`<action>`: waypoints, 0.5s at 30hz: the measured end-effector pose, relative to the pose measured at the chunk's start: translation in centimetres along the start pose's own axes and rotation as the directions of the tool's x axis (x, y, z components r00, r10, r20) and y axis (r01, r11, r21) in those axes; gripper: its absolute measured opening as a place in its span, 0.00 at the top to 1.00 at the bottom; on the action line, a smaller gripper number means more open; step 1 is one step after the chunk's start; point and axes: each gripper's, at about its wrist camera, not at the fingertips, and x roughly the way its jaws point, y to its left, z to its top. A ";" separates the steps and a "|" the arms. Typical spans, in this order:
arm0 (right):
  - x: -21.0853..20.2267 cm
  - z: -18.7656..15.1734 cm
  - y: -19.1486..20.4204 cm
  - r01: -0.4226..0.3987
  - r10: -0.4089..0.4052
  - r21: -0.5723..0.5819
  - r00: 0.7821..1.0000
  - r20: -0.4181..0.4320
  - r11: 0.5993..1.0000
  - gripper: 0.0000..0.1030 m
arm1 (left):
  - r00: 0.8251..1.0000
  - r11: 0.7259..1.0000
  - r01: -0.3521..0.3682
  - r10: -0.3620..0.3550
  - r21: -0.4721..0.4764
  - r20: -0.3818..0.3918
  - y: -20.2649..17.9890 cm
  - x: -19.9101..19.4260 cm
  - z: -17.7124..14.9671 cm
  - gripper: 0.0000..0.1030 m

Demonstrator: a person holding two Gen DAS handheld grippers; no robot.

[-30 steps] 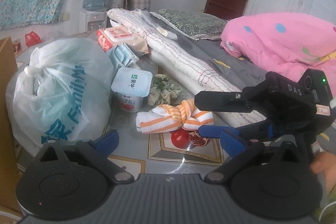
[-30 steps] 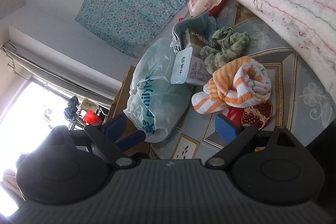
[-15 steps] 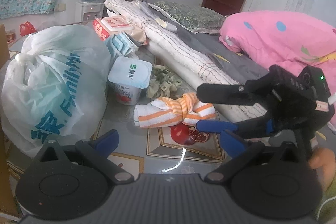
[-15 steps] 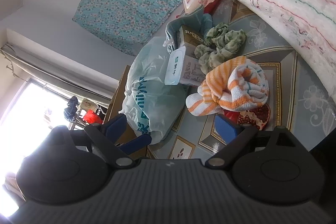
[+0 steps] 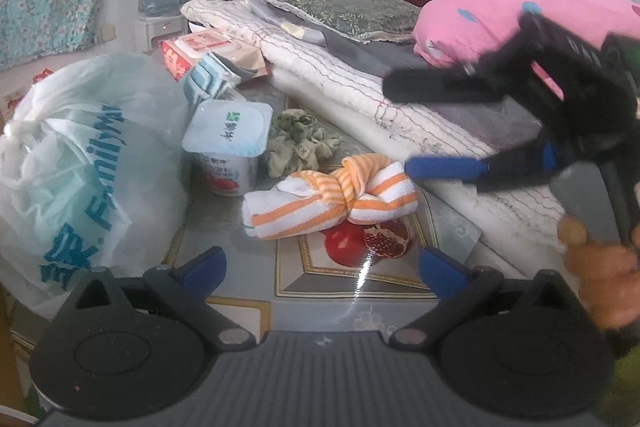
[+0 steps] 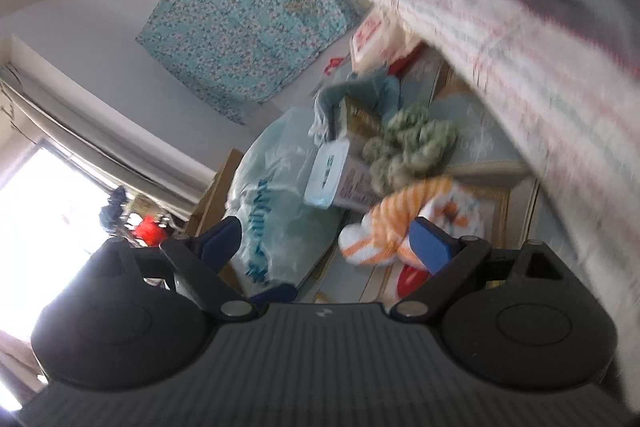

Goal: Organize soft objects
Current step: 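Close both grippers on the striped sock and lift it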

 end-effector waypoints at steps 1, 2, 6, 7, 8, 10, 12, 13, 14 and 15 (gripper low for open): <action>0.2 0.5 0.1 0.019 -0.018 -0.020 1.000 0.012 1.000 0.12 | 1.000 1.000 0.005 -0.005 -0.006 -0.004 0.0 0.3 0.0 0.00; 0.3 0.8 0.1 0.035 -0.035 -0.036 0.999 0.022 0.999 0.14 | 1.000 1.000 0.010 -0.010 -0.018 -0.007 0.1 0.5 -0.1 0.00; 2.0 1.8 -0.5 0.113 -0.111 -0.070 0.993 0.027 0.991 0.30 | 0.999 0.996 0.026 -0.028 -0.080 -0.024 0.8 1.3 -0.3 0.04; 2.6 1.9 -0.8 0.138 -0.137 -0.072 0.990 0.022 0.988 0.32 | 0.999 0.995 0.031 -0.033 -0.095 -0.027 1.0 1.4 -0.4 0.05; 3.2 1.8 -1.2 0.162 -0.162 -0.079 0.987 0.013 0.984 0.37 | 0.999 0.994 0.039 -0.042 -0.106 -0.028 1.1 1.6 -0.4 0.06; 4.2 1.4 -1.6 0.214 -0.215 -0.088 0.976 -0.009 0.973 0.42 | 0.998 0.991 0.057 -0.061 -0.121 -0.032 1.3 1.7 -0.5 0.09; 4.6 0.7 -1.9 0.236 -0.240 -0.094 0.970 -0.030 0.967 0.43 | 0.996 0.988 0.077 -0.083 -0.130 -0.044 1.5 1.9 -0.6 0.15; 4.5 0.4 -2.0 0.227 -0.231 -0.083 0.972 -0.044 0.970 0.44 | 0.994 0.987 0.086 -0.094 -0.133 -0.052 1.4 2.0 -0.6 0.16; 4.4 0.0 -2.1 0.208 -0.212 -0.066 0.976 -0.057 0.976 0.44 | 0.993 0.986 0.096 -0.105 -0.137 -0.062 1.5 2.1 -0.7 0.18; 4.2 -0.3 -2.2 0.189 -0.192 -0.050 0.979 -0.069 0.981 0.44 | 0.991 0.984 0.105 -0.116 -0.141 -0.069 1.5 2.2 -0.7 0.19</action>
